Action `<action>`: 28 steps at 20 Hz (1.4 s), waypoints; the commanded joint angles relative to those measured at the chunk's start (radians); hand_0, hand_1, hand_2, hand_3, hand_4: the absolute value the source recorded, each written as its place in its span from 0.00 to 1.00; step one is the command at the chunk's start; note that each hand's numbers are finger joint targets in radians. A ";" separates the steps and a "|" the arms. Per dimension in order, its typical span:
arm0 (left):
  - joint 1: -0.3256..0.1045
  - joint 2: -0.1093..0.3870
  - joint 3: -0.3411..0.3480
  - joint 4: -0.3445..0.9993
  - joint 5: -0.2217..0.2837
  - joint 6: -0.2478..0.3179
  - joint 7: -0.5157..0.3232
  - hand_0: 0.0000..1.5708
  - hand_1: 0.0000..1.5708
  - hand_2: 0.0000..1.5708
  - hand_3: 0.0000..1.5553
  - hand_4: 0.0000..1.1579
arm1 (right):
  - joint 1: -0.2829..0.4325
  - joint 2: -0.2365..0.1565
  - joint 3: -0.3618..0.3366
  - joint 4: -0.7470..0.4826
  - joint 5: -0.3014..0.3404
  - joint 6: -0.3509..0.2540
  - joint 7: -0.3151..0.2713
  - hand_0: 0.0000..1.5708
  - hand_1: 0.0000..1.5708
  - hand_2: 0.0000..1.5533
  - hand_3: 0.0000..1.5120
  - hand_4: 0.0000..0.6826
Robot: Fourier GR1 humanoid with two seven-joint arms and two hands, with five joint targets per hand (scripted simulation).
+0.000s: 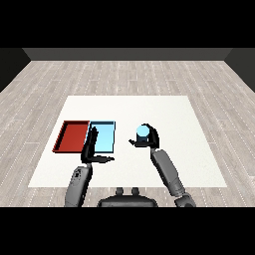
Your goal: Pick the blue can and put it in the blue box
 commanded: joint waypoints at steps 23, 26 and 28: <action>-0.211 -0.002 -0.239 0.199 0.138 0.144 0.025 0.00 0.00 0.00 0.00 0.00 | -0.040 0.008 0.065 -0.114 -0.004 -0.004 0.080 0.93 0.93 0.94 0.91 0.81; -0.267 -0.002 -0.255 0.366 0.187 0.166 -0.093 0.00 0.00 0.00 0.00 0.00 | -0.132 0.008 -0.070 0.050 -0.014 0.107 0.002 0.92 0.92 0.94 0.91 0.81; -0.285 -0.002 -0.275 0.295 0.181 0.212 -0.003 0.00 0.00 0.00 0.00 0.00 | -0.087 0.008 -0.014 -0.038 -0.014 0.078 0.059 0.91 0.91 0.94 0.90 0.81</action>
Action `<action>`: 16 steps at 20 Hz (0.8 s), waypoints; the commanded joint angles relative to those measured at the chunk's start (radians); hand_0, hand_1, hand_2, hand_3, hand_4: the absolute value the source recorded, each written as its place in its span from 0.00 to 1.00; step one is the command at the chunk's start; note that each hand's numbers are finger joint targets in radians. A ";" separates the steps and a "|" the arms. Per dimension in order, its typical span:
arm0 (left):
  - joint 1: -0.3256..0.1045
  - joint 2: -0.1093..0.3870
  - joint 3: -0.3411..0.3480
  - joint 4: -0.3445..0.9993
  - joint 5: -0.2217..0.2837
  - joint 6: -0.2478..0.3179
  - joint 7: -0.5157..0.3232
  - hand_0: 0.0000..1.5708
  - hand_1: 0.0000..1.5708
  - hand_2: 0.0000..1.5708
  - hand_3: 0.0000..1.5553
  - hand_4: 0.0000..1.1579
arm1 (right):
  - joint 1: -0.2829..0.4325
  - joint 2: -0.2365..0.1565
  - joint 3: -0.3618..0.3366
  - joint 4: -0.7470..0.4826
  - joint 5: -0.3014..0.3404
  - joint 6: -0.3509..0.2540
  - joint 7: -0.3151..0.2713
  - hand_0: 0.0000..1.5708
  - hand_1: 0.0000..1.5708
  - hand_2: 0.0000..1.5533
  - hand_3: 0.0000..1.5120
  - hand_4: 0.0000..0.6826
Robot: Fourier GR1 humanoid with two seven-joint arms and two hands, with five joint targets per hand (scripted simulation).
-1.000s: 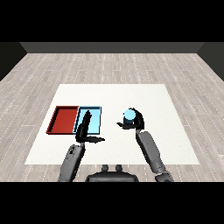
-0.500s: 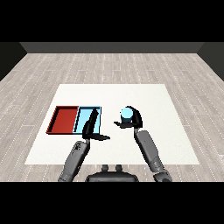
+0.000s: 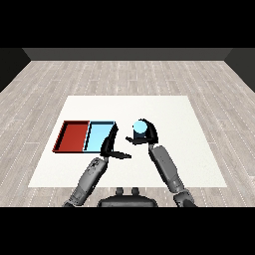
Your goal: Pick the blue can and put it in the blue box
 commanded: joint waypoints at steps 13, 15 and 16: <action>-0.158 0.000 -0.154 0.171 0.211 0.143 -0.024 0.00 0.00 0.00 0.00 0.00 | 0.078 0.001 0.146 -0.131 -0.033 -0.052 0.024 0.92 0.92 0.94 0.91 0.82; -0.188 0.000 -0.121 0.260 0.238 0.085 -0.073 0.00 0.00 0.00 0.00 0.00 | -0.036 0.001 0.098 0.011 -0.077 -0.037 -0.019 0.91 0.91 0.94 0.91 0.81; -0.152 0.000 -0.120 0.208 0.180 0.089 -0.039 0.00 0.00 0.00 0.00 0.00 | -0.015 0.001 0.157 -0.022 -0.069 -0.081 -0.009 0.91 0.91 0.94 0.91 0.81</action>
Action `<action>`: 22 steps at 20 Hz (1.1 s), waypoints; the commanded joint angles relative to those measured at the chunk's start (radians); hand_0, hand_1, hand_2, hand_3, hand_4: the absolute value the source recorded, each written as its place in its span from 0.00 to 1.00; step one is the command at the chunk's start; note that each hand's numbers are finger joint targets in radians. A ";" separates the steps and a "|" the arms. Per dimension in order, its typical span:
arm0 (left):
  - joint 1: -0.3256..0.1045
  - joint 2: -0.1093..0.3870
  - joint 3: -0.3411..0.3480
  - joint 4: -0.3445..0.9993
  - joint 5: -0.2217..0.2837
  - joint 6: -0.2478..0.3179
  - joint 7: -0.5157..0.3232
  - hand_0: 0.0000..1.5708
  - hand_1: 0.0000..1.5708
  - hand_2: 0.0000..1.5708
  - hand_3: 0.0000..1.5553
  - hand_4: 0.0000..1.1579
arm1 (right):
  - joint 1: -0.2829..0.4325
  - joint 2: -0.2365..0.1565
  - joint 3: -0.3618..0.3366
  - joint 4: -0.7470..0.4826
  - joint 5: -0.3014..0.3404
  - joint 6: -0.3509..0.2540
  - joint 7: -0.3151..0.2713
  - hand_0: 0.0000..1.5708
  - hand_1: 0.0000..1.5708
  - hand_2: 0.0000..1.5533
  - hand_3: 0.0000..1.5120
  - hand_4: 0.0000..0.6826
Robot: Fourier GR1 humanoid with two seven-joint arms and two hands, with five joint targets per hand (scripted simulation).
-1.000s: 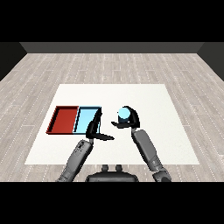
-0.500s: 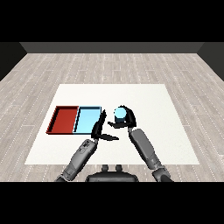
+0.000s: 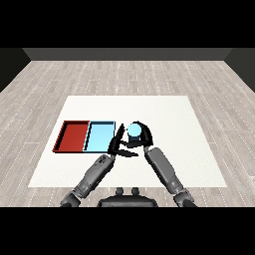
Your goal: Pick the blue can and put it in the blue box
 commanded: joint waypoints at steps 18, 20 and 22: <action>-0.094 0.000 -0.089 0.102 0.087 0.077 -0.014 0.00 0.00 0.00 0.00 0.00 | -0.046 0.000 0.095 0.000 -0.075 -0.071 -0.005 0.90 0.90 0.94 0.91 0.79; -0.166 0.000 -0.121 0.121 0.149 0.130 0.003 0.00 0.00 0.00 0.00 0.00 | 0.020 0.000 0.122 0.038 -0.064 -0.044 -0.086 0.91 0.91 0.94 0.91 0.78; -0.093 0.000 -0.089 0.048 0.067 0.106 0.016 0.00 0.00 0.00 0.00 0.00 | -0.027 0.000 0.131 0.086 -0.097 -0.057 -0.094 0.92 0.92 0.94 0.91 0.76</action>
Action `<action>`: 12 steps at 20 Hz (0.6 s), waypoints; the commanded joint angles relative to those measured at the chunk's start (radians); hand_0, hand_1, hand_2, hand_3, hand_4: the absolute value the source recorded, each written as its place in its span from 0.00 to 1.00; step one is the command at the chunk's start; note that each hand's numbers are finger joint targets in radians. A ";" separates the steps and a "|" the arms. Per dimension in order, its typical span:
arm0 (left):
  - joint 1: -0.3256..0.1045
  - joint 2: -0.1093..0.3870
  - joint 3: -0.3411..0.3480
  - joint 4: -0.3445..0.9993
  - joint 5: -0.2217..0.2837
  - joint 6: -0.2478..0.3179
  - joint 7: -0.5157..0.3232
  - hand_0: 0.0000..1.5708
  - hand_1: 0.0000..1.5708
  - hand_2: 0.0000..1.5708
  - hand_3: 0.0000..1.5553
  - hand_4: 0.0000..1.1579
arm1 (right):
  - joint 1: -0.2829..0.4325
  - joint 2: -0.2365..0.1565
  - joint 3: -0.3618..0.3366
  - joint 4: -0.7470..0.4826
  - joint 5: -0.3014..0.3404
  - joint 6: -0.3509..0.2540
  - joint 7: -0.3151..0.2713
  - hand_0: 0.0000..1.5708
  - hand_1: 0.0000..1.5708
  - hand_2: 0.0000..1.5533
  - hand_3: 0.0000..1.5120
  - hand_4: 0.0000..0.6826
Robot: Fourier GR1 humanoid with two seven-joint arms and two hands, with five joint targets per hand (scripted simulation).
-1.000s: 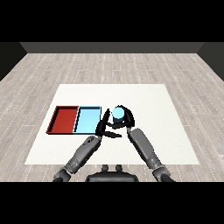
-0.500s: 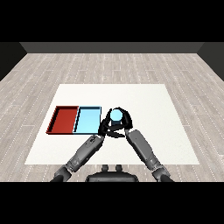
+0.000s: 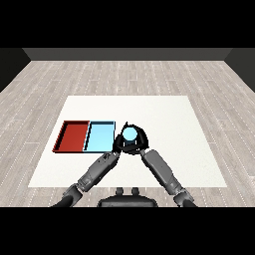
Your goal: Pick the blue can and put it in the blue box
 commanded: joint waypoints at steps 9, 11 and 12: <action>-0.014 0.000 -0.068 0.005 0.008 0.041 -0.028 0.00 0.00 0.00 0.00 0.00 | 0.013 0.002 0.048 -0.064 0.021 -0.014 0.037 0.92 0.92 0.93 0.89 0.71; -0.073 0.000 -0.023 0.025 0.031 0.033 0.019 0.00 0.00 0.00 0.00 0.00 | -0.084 0.002 0.024 0.049 -0.037 -0.027 0.003 0.92 0.92 0.93 0.90 0.71; -0.104 0.000 -0.027 0.067 0.070 0.071 0.037 0.00 0.00 0.00 0.00 0.00 | -0.096 0.002 0.080 -0.007 -0.051 -0.084 0.039 0.92 0.92 0.93 0.90 0.73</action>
